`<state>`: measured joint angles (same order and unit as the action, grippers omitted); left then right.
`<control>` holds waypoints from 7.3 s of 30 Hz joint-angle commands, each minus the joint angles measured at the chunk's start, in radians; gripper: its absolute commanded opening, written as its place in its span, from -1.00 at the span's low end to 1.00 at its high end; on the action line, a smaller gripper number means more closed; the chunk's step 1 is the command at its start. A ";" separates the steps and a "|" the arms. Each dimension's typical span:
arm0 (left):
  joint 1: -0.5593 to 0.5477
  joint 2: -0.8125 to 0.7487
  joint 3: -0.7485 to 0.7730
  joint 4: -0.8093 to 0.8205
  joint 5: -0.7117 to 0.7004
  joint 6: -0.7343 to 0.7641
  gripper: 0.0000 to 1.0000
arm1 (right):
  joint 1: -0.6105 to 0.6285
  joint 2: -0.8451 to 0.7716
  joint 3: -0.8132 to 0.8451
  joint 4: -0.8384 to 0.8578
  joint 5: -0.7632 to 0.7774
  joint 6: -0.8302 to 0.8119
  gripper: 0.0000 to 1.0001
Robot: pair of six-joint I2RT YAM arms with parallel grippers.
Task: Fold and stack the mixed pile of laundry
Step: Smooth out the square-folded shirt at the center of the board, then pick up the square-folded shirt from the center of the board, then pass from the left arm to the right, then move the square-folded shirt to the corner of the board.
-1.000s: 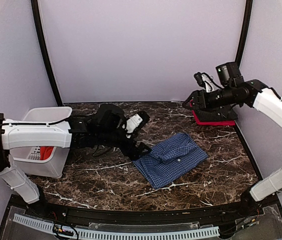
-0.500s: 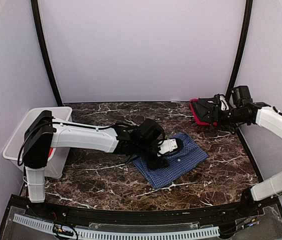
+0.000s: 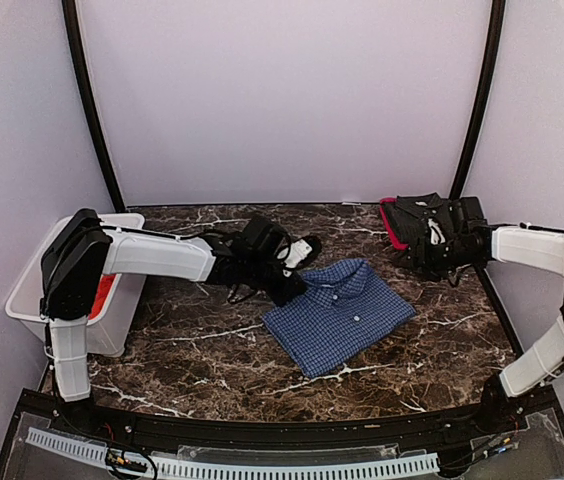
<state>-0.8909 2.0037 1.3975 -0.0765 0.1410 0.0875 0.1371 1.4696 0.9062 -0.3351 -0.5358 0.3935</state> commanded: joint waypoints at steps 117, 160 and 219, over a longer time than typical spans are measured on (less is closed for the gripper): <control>-0.221 0.142 0.025 0.316 -0.016 0.276 -1.00 | 0.161 -0.106 -0.519 0.640 -0.279 0.515 0.23; -0.203 0.031 -0.087 0.467 0.018 0.210 -1.00 | 0.298 0.572 -0.394 1.374 -0.282 0.961 -0.14; -0.154 -0.177 -0.349 0.362 0.015 -0.028 0.98 | 0.094 0.595 1.040 -0.587 0.514 -0.483 -1.00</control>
<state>-1.0454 1.8961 1.0718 0.2749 0.1402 0.0826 0.2409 2.0502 1.8271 -0.7876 -0.2535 0.0444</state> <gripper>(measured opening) 0.991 0.018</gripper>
